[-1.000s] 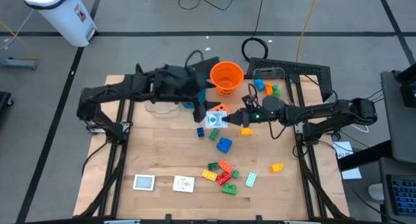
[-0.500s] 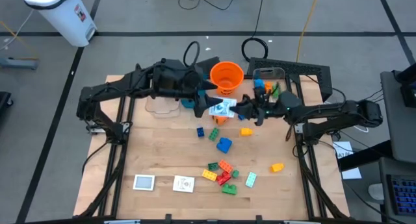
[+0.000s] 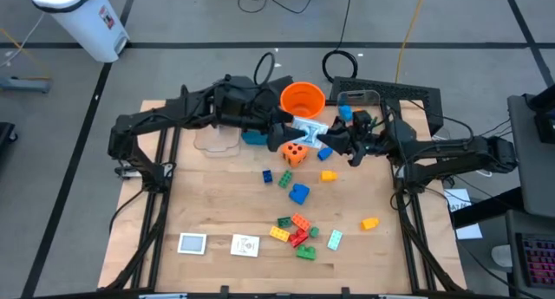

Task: Pick & Place Toys
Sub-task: Put the blue deck of cards into the blue bin

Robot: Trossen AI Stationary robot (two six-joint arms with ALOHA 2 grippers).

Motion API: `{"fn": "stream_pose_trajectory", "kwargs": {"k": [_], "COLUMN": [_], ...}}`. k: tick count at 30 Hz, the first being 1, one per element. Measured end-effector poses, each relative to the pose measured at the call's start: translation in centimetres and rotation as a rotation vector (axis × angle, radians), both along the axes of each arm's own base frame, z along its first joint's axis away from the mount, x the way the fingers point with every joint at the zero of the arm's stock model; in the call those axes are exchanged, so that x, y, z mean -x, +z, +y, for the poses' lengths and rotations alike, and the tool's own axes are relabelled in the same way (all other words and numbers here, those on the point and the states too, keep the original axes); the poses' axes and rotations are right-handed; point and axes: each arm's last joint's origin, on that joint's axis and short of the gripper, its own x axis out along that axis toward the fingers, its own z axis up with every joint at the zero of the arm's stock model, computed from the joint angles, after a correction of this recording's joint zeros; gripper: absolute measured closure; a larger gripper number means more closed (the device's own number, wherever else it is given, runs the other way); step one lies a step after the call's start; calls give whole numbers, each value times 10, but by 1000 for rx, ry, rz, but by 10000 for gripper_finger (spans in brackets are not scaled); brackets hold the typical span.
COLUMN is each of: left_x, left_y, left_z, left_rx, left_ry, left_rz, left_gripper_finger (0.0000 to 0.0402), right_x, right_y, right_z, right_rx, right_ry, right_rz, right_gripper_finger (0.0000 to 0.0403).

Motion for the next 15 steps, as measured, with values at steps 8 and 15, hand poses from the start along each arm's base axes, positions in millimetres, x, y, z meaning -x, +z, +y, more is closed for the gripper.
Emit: {"fn": "stream_pose_trajectory", "kwargs": {"k": [8,15], "left_x": [-14,-13], "left_y": [-8,-5], "left_z": [1,0], "left_rx": [15,5], "left_ry": [-16,-37], "left_rz": [-6,-36], "left_gripper_finger": [97,150], "right_x": [6,13], "right_y": [6,10], "right_z": [1,2], "right_rx": [27,45], "right_ry": [-2,-9], "right_rz": [-36,-41], "right_gripper_finger": [333,333]}}
